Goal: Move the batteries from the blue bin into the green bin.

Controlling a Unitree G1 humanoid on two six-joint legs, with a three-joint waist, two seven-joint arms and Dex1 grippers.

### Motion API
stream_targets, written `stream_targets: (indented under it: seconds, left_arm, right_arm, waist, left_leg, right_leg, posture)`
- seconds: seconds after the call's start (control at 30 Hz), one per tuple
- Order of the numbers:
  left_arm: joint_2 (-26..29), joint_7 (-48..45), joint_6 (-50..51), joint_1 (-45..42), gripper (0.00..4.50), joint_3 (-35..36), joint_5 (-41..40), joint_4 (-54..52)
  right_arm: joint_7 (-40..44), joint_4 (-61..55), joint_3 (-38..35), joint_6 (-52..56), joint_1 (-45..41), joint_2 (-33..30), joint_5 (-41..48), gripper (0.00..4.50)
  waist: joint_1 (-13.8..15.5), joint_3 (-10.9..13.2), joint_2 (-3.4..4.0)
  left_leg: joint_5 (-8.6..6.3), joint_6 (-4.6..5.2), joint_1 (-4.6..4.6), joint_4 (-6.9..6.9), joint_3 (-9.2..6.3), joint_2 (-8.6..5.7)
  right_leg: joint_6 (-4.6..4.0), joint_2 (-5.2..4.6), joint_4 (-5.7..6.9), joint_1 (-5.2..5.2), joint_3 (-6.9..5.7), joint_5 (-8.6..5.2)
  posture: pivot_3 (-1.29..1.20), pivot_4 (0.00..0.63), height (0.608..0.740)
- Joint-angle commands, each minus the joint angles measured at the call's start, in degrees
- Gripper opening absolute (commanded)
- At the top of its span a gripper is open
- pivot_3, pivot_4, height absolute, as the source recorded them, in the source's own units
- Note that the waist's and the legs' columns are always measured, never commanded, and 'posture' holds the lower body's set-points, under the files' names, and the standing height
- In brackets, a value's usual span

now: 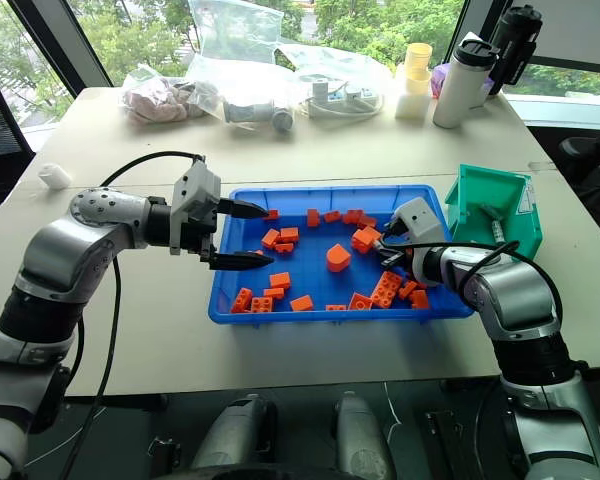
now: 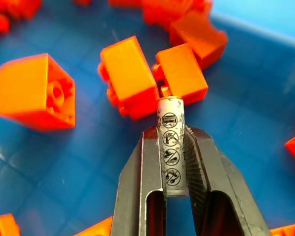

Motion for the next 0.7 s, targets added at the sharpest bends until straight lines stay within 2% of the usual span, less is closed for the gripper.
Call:
stream_targets:
  seconds: [0.03, 0.13, 0.2, 0.37, 0.47, 0.7]
  left_arm:
    - [-1.7, 1.9, -0.3, -2.5, 4.5, 3.6, -2.1, -0.3]
    - [-3.1, 2.0, -1.3, -3.5, 4.5, 2.9, -1.6, 1.0]
    - [-5.3, 2.0, -3.1, -4.7, 4.5, 1.2, -0.6, 2.5]
    - [-9.2, 1.3, -5.9, -6.8, 4.5, -1.8, 1.7, 5.2]
    - [-10.2, 1.1, -6.7, -7.3, 4.5, -2.8, 2.5, 6.0]
    - [-9.4, 1.2, -6.2, -6.0, 4.5, -2.3, 2.7, 4.9]
  right_arm:
    - [-3.3, -4.0, -12.7, 2.9, -5.7, 1.1, 4.7, 0.04]
    - [-5.3, -3.5, -18.0, 3.7, -8.2, 0.7, 5.8, 0.04]
    - [-7.1, 0.4, -20.4, 0.6, -8.6, -2.2, 2.9, 0.04]
    - [-9.0, 11.1, -15.0, -8.3, -6.3, -8.5, -5.6, 0.04]
    - [-9.1, 18.7, -12.4, -13.8, -6.4, -9.8, -9.2, 0.04]
    - [-7.9, 24.6, -11.1, -16.2, -6.7, -9.7, -10.3, 0.04]
  waist:
    - [0.1, 0.0, -0.01]
    - [0.1, 0.0, -0.03]
    - [0.2, 0.0, -0.02]
    - [0.1, 0.0, -0.02]
    - [-0.5, 0.0, -0.01]
    - [-0.4, 0.0, 0.03]
  left_leg:
    - [0.0, 0.0, -0.01, 0.0, 0.0, 0.01]
    - [0.0, 0.0, -0.01, -0.04, -0.03, 0.0]
    - [0.0, 0.0, -0.01, -0.04, -0.03, -0.03]
    - [-0.01, 0.01, -0.01, -0.03, 0.06, -0.13]
    - [-0.01, 0.02, 0.02, -0.04, 0.14, -0.1]
    - [-0.01, 0.02, 0.1, -0.13, 0.27, 0.05]
  right_leg:
    - [0.0, 0.0, 0.0, 0.0, 0.0, 0.0]
    - [0.0, -0.02, -0.04, 0.02, -0.02, 0.0]
    - [0.0, -0.05, -0.04, 0.03, -0.01, 0.0]
    - [0.0, -0.13, -0.08, 0.04, 0.05, 0.0]
    - [0.02, -0.05, -0.07, 0.02, 0.1, 0.01]
    - [0.02, 0.06, 0.02, -0.1, 0.25, 0.01]
  posture:
    - [0.0, 0.15, 0.74]
    - [0.0, 0.15, 0.74]
    - [0.0, 0.15, 0.74]
    - [0.0, 0.15, 0.74]
    - [0.0, 0.15, 0.74]
    - [0.0, 0.15, 0.74]
